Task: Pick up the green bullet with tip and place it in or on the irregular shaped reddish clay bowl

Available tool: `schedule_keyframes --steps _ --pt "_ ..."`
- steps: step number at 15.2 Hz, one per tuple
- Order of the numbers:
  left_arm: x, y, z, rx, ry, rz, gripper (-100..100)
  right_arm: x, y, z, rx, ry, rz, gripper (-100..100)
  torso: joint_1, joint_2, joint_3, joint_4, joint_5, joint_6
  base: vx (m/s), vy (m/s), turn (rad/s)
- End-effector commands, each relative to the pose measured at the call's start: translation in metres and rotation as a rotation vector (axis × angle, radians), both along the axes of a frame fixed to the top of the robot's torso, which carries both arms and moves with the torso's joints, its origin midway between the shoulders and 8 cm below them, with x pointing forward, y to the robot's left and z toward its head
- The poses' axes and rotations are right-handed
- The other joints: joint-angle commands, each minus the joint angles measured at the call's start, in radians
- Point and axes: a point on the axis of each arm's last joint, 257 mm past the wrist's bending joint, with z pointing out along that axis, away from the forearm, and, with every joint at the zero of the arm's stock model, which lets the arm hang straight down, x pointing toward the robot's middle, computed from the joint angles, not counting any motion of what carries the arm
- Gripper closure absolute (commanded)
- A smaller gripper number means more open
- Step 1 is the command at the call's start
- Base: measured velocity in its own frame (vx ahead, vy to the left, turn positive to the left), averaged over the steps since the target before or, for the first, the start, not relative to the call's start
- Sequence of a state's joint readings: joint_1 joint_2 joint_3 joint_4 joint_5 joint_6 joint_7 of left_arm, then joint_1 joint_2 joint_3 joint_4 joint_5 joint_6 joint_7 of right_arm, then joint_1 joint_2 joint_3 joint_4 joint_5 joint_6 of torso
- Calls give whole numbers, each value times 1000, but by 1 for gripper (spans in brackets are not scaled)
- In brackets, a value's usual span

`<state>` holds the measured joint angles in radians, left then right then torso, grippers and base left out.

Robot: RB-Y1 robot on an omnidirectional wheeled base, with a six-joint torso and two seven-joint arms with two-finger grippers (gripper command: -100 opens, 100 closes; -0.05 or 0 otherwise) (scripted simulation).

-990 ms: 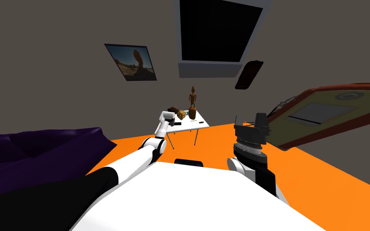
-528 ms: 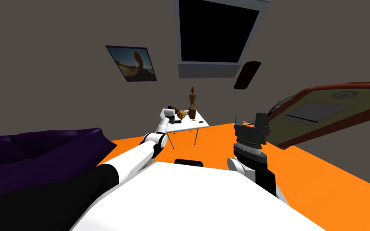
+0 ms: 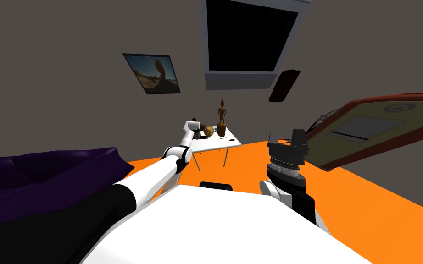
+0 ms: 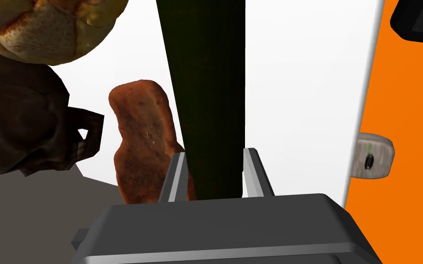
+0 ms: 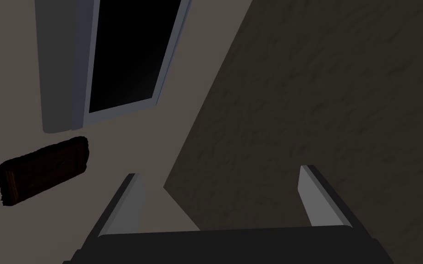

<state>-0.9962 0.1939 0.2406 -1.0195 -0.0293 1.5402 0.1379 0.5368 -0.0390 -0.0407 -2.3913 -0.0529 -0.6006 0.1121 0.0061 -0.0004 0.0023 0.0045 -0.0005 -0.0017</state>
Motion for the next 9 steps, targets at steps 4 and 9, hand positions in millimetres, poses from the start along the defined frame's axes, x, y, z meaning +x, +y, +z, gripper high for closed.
schedule_keyframes --steps 4,9 --pt "9 -4 12 -17 8 5 100 0 0 0 0 0 0 0 3 -2 -1 -1 1 0 74 118 9" --pt "16 -8 22 -36 15 7 100 0 0 0 0 0 0 0 5 -4 -2 -1 1 -1 107 141 21"
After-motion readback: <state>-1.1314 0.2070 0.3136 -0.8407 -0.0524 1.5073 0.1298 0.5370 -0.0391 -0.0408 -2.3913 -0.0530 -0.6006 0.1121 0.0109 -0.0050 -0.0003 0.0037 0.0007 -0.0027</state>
